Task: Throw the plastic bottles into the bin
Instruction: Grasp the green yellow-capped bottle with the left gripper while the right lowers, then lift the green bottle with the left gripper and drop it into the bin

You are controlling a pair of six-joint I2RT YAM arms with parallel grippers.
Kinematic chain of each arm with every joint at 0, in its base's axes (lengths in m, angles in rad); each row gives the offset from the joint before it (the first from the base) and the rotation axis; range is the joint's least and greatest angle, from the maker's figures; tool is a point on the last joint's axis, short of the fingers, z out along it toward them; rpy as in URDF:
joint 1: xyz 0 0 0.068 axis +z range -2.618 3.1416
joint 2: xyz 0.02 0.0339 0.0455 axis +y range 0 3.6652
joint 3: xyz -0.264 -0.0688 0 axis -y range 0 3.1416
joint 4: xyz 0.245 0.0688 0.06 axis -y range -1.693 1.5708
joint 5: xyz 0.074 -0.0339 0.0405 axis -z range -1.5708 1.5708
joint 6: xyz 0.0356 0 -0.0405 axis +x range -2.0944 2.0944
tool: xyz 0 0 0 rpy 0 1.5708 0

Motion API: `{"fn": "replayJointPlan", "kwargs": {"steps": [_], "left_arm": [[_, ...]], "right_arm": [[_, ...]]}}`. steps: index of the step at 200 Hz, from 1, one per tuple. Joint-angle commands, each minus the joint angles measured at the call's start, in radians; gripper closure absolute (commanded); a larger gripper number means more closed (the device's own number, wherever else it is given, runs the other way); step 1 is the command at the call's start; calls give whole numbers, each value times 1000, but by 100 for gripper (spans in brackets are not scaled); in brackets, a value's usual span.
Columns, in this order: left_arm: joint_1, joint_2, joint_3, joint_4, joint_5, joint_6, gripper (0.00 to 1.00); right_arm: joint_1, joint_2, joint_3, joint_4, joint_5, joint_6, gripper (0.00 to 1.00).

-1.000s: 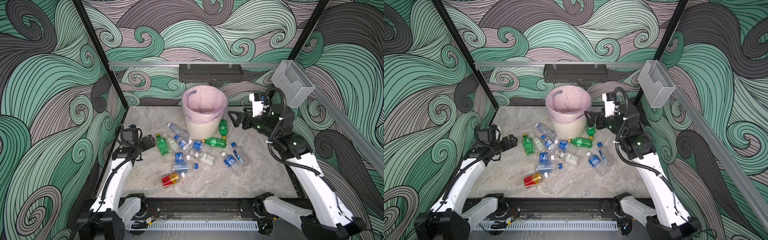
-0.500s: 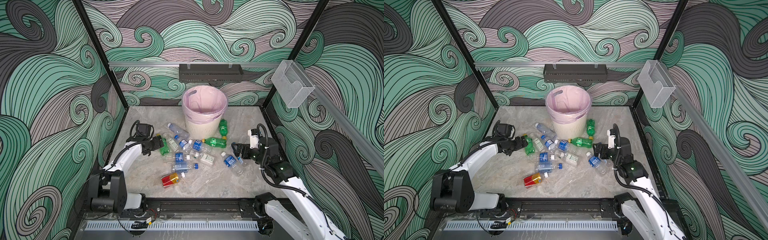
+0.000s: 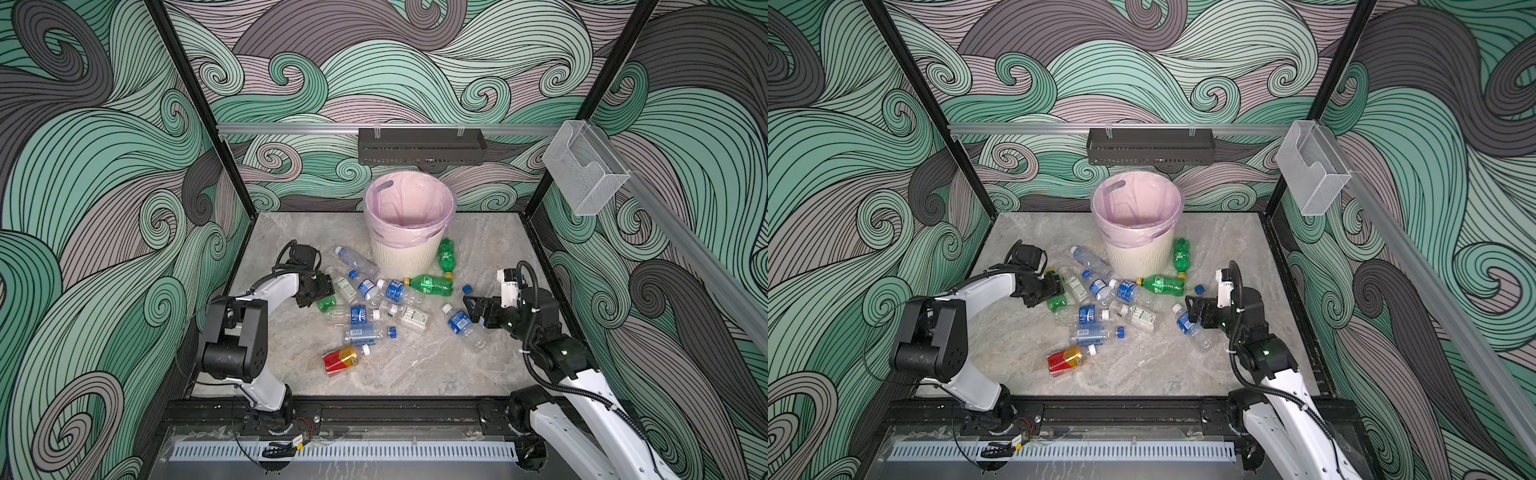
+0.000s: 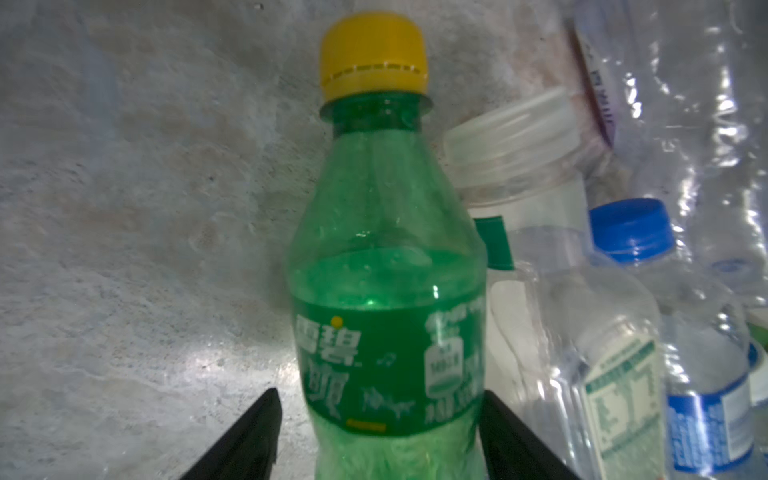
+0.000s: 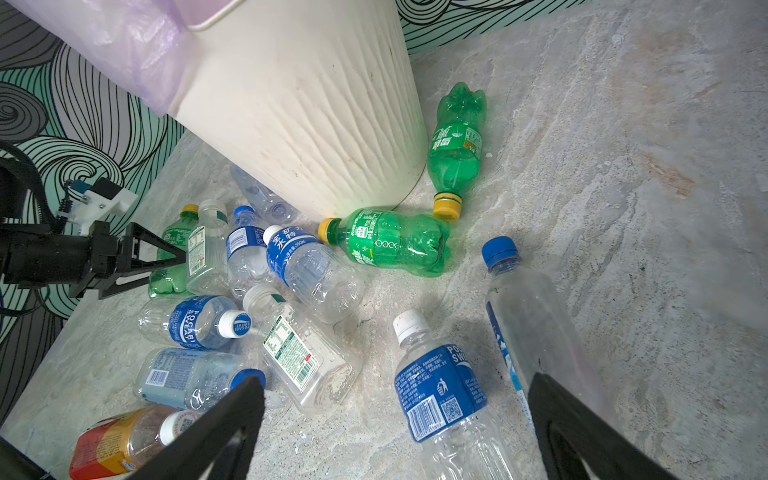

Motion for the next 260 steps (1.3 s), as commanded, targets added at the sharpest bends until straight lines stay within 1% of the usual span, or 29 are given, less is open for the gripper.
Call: {"fn": "replayJointPlan", "kwargs": {"steps": [1,23,60,85,133,139,167,180,201,223,242,260], "left_arm": [[-9,46,32,12,-23,-3,31],[-10,57,26,10,-38,1,35],[-11,42,12,-14,-57,15,47],[-14,-7,-4,-55,-59,25,50],[-17,-224,-83,-65,-40,66,49],[-17,-282,-85,-73,-41,73,49],[-19,-456,-76,-110,-35,135,49],[-20,-534,-67,-125,4,180,49],[-23,-653,-63,-146,98,252,49],[-25,-789,-88,-141,230,316,47],[-26,-914,-137,-77,326,339,46],[-26,-991,-147,6,391,292,46]], "right_arm": [[-3,13,-1,34,-21,3,1],[-3,16,1,36,-21,3,1],[-2,23,3,34,-17,3,1],[-3,34,4,65,-14,-1,1],[-2,63,7,62,-15,-24,1],[-3,67,10,62,-14,-25,1],[-3,90,16,75,-21,-30,1],[-3,99,21,76,-22,-34,1],[-3,109,26,76,-24,-37,1],[-3,111,25,76,-23,-37,1],[-3,110,26,76,-24,-36,1],[-3,115,30,74,-24,-38,1]]}}
